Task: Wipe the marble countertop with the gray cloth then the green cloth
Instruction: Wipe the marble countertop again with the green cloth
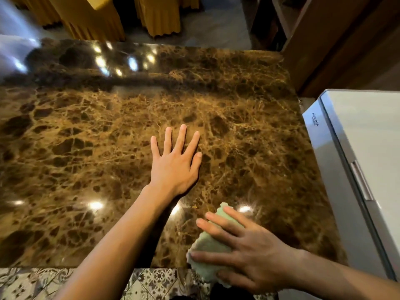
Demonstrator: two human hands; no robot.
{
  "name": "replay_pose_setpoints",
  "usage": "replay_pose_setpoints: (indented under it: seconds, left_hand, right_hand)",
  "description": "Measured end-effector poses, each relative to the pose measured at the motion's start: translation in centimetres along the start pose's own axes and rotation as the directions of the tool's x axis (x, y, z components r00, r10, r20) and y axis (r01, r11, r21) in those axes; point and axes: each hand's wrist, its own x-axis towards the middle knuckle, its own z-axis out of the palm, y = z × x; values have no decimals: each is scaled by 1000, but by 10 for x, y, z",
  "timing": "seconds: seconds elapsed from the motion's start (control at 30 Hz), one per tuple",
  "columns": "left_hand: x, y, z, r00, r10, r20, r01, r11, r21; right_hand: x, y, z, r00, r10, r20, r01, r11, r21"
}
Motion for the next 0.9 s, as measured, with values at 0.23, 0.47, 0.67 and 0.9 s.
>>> replay_pose_setpoints:
  seconds: [0.23,0.47,0.67,0.9]
  left_hand:
    - [44,8,-7,999,-22,29,22,1000,5]
    - [119,15,-15,993,-114,5,114,993,-41]
    - [142,17,-10,985,-169,-28,169,986,-1]
    - [140,19,-12,985,-169,-38,169,986,5]
  right_hand:
    - [16,85,-19,1000,-2,13,2,999,46]
    - [80,266,-66,968,250,-25,-251,966,-65]
    - [139,409,-108,766,631,-121,-626,775,80]
    - [170,443,-116,563,819,-112,-806,574,148]
